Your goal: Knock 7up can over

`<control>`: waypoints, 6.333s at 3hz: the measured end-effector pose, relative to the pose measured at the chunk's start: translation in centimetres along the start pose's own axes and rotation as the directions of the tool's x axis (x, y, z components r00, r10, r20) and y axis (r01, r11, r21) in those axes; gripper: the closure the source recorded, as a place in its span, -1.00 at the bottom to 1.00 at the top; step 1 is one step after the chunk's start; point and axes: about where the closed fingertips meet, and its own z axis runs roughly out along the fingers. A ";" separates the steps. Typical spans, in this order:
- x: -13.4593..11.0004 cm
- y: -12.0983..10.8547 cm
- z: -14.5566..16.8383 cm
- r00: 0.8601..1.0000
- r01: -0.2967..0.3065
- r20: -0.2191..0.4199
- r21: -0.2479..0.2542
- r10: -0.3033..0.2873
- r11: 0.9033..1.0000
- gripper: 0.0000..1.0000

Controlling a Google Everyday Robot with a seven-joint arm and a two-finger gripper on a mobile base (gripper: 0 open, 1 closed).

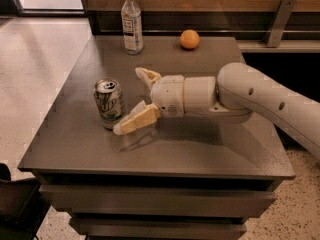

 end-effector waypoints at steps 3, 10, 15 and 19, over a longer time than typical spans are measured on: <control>-0.6 0.5 2.8 0.999 0.034 0.009 -0.054 -0.034 0.998 -0.22; -1.6 -1.1 0.1 0.970 0.031 -0.243 0.003 -0.029 1.000 1.00; 1.9 -2.2 -1.2 0.655 0.054 -0.756 0.047 0.001 0.997 1.00; 5.2 -1.6 1.1 0.541 0.010 -0.841 -0.020 -0.022 1.000 0.19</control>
Offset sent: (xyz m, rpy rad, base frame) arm 0.0022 0.0416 0.0011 -0.0413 -0.0685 0.1026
